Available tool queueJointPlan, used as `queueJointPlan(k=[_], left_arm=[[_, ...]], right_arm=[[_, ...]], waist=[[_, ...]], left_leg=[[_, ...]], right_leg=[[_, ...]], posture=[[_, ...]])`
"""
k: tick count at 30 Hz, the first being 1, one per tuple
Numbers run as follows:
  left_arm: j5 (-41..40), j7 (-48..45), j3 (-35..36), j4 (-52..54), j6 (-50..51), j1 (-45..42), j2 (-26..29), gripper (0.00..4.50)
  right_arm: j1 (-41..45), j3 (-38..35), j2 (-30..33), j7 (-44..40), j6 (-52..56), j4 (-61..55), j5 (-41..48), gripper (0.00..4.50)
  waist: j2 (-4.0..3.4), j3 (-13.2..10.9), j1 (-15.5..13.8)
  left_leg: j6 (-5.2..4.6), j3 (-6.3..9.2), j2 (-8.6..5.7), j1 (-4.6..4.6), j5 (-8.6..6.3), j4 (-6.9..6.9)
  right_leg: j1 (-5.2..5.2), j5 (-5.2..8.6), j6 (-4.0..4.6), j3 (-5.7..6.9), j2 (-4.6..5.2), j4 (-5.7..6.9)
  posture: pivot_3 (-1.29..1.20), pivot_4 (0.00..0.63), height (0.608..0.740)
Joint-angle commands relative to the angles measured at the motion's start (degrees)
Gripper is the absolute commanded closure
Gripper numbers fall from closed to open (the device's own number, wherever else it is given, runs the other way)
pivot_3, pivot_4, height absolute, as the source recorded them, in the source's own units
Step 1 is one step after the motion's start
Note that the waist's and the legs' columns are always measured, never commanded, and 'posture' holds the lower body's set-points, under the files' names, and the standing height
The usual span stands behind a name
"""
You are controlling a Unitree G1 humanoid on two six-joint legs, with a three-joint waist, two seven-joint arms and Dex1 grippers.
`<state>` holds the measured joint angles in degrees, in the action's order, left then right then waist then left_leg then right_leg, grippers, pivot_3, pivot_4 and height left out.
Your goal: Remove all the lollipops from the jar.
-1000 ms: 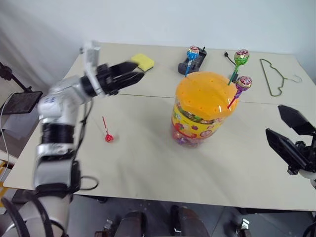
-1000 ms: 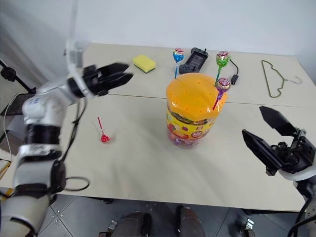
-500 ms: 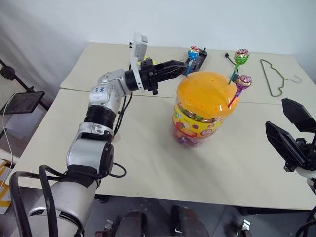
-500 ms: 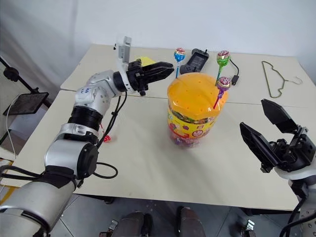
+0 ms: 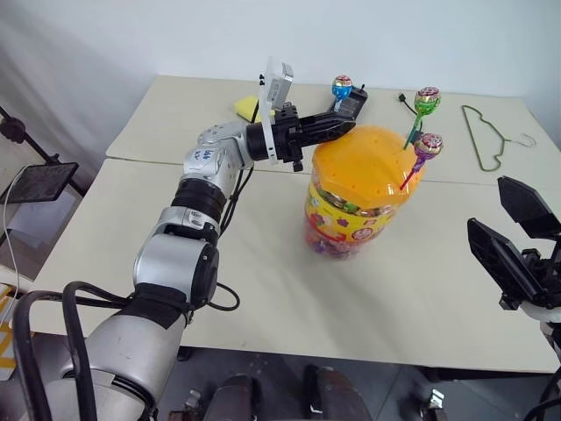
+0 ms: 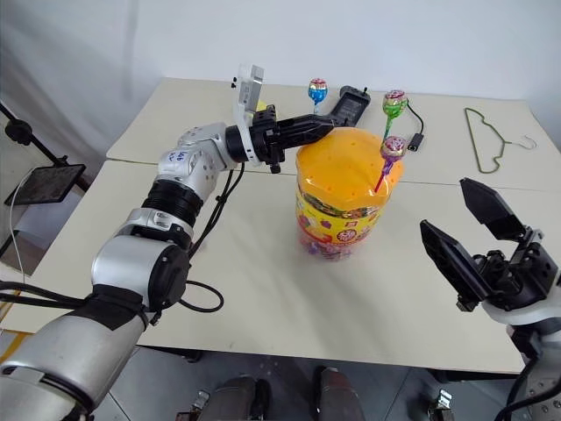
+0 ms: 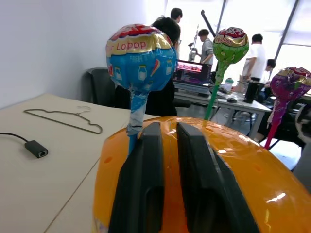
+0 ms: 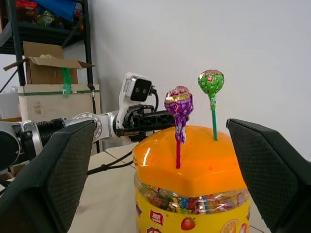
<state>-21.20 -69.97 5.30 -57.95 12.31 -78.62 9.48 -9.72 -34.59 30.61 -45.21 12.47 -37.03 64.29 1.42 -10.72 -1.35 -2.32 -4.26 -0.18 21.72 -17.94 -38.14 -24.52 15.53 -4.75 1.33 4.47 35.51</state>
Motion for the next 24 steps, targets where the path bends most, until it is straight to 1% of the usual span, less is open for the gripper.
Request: queueJointPlan(k=[1, 3, 7, 10, 12, 16, 22, 24], left_arm=[[-1.4, -0.9, 1.5, 5.6, 0.4, 0.3, 1.3, 2.63], [-1.7, -1.8, 1.9, 7.4, 1.6, 1.3, 2.6, 2.06], [-1.7, -0.9, 2.9, 8.1, 3.7, 2.5, 5.8, 2.06], [-1.4, 0.9, 3.3, 8.5, 3.3, 3.2, 6.2, 2.06], [-1.8, 1.9, 3.5, 8.5, 4.0, 3.2, 5.4, 2.06], [-0.2, 4.5, 2.3, 6.2, 1.8, 1.9, 1.8, 2.06], [-0.9, 6.5, 3.7, 2.1, 1.9, -0.6, -1.5, 2.06], [-2.0, 8.0, 5.1, 0.9, 3.4, -1.6, -1.8, 2.44]], right_arm=[[-0.3, -0.9, 0.0, -0.3, -1.4, -1.7, 0.3, 0.00], [-0.4, -1.0, 0.2, -0.3, -1.5, -1.7, 0.3, 0.00], [-0.5, -1.9, 0.9, 0.0, -1.2, -1.6, 0.8, 0.00], [-0.7, -2.5, 1.6, 0.1, -1.0, -1.5, 1.3, 0.00], [-0.5, -2.7, 2.0, 0.3, -0.9, -1.3, 1.4, 0.00], [0.5, -2.3, 2.9, 0.8, -0.5, -0.7, 1.5, 0.00], [0.6, -2.4, 3.5, 1.2, 0.0, -1.0, 1.9, 0.00], [0.6, -2.4, 3.6, 1.3, 0.1, -1.1, 2.2, 0.00]], waist=[[0.00, 0.0, 0.0], [0.00, 0.0, 0.1], [0.00, 0.0, 0.3], [0.00, 0.0, 0.1], [0.00, 0.0, -0.2], [0.00, 0.0, -0.3], [0.00, 0.0, 0.0], [0.00, 0.0, 0.0]], left_leg=[[0.00, 0.00, 0.00, 0.00, 0.00, 0.00], [0.00, -0.01, 0.00, 0.00, 0.00, 0.00], [0.03, 0.00, 0.02, -0.06, 0.01, 0.01], [0.03, 0.01, 0.02, -0.07, 0.02, 0.00], [0.03, 0.02, 0.00, -0.06, 0.01, -0.01], [0.02, 0.05, -0.04, 0.02, 0.01, -0.07], [0.07, 0.02, -0.03, 0.15, 0.03, -0.07], [0.05, 0.02, -0.02, 0.15, 0.02, -0.07]], right_leg=[[0.00, 0.00, 0.00, -0.01, 0.00, 0.00], [0.00, 0.00, 0.00, -0.03, 0.00, 0.00], [0.00, 0.00, 0.00, -0.04, -0.01, 0.07], [0.01, 0.00, 0.00, -0.03, 0.01, 0.07], [0.03, 0.00, 0.00, -0.02, 0.04, 0.07], [0.03, -0.03, -0.05, 0.01, 0.09, 0.01], [-0.07, -0.04, -0.08, 0.05, 0.03, -0.07], [-0.07, -0.04, -0.08, 0.07, 0.00, -0.06]], posture=[[0.00, 0.150, 0.740], [0.00, 0.150, 0.740], [0.00, 0.150, 0.740], [0.00, 0.150, 0.740], [0.00, 0.150, 0.740], [0.00, 0.150, 0.740], [0.00, 0.150, 0.740], [0.00, 0.150, 0.740]])
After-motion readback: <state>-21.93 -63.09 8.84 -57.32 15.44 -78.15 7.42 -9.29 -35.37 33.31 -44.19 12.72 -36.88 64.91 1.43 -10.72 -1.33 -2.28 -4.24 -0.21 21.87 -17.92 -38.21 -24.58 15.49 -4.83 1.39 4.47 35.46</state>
